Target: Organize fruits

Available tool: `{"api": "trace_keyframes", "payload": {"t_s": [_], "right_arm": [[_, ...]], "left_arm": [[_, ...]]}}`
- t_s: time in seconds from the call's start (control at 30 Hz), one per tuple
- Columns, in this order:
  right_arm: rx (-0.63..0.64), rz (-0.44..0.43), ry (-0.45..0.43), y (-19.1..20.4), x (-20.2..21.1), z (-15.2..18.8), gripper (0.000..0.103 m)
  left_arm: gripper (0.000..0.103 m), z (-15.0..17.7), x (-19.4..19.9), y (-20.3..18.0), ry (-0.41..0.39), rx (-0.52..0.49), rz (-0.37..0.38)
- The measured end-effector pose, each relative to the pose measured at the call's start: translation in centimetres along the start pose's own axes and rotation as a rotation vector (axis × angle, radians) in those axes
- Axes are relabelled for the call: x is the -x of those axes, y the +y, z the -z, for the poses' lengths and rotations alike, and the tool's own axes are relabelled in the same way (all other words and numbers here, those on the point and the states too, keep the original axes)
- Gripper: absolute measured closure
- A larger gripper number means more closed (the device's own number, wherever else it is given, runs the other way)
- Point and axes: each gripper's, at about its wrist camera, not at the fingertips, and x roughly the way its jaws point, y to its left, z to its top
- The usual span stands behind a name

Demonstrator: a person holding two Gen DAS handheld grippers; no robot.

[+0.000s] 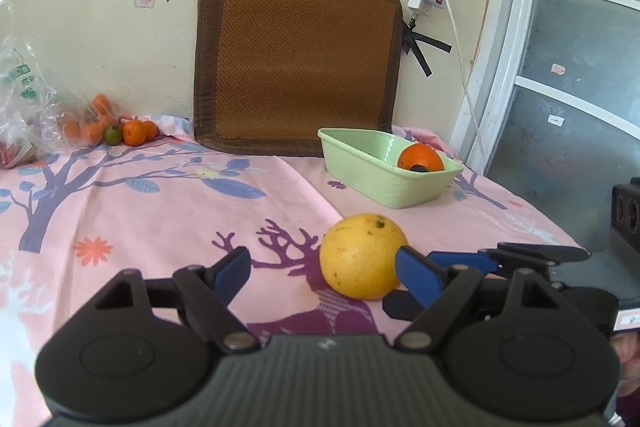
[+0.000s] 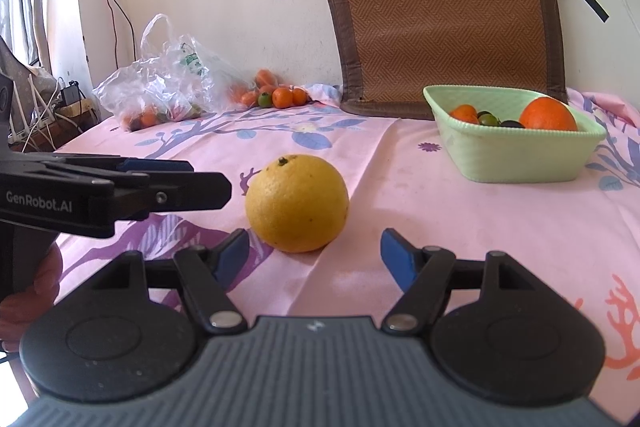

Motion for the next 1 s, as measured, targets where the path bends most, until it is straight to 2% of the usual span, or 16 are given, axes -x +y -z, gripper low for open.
{"api": "trace_keyframes", "payload": {"t_s": [0.3, 1.0], "right_arm": [[0.003, 0.001, 0.003, 0.02, -0.05, 0.05, 0.029], [0.003, 0.004, 0.003, 0.16, -0.08, 0.11, 0.029]], "left_arm": [[0.018, 0.12, 0.50, -0.28, -0.025, -0.010, 0.031], [0.018, 0.13, 0.49, -0.53, -0.021, -0.030, 0.055]]}}
